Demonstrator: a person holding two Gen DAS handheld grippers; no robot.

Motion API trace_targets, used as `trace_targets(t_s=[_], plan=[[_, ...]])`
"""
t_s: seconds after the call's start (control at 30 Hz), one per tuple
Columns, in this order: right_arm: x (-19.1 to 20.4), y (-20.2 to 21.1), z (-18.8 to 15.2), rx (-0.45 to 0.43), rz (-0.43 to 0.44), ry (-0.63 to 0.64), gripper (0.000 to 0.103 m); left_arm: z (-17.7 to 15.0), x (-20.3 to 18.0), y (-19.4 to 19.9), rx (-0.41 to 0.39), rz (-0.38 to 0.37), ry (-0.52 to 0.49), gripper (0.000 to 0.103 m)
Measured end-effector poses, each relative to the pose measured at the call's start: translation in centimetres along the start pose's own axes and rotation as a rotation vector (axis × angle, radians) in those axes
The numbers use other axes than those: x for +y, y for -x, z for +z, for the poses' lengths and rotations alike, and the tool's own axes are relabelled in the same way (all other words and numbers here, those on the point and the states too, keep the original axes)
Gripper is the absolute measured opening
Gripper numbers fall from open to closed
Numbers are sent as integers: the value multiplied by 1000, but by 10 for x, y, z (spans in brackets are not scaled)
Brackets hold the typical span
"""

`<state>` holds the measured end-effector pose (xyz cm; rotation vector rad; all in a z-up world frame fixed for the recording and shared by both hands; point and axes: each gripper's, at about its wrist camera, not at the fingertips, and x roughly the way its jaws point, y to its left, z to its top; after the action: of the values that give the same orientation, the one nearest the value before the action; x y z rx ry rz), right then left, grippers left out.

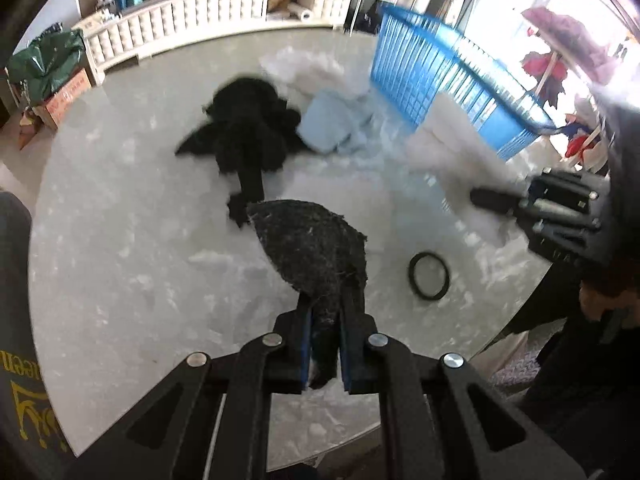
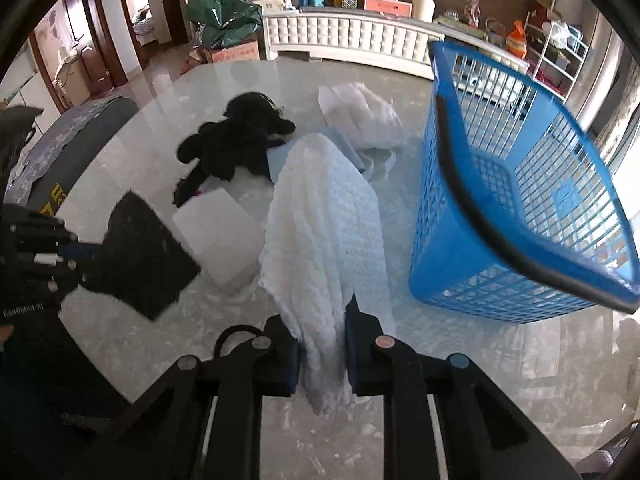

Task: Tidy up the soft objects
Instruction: 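Carry the white towel into the blue basket and open the right tool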

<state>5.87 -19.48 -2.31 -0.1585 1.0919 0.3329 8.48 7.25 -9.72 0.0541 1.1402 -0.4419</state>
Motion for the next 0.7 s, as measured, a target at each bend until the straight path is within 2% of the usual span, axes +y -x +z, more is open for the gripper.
trace_targets(t_s=[0.2, 0.47, 0.7], plan=[[4, 22, 12, -24, -12, 40, 16, 16, -4, 35, -72, 15, -24, 10], [8, 54, 34, -76, -14, 99, 16, 34, -11, 36, -90, 29, -9, 10], [-17, 70, 59, -108, -37, 100, 16, 44, -16, 31, -96, 43, -15, 10]])
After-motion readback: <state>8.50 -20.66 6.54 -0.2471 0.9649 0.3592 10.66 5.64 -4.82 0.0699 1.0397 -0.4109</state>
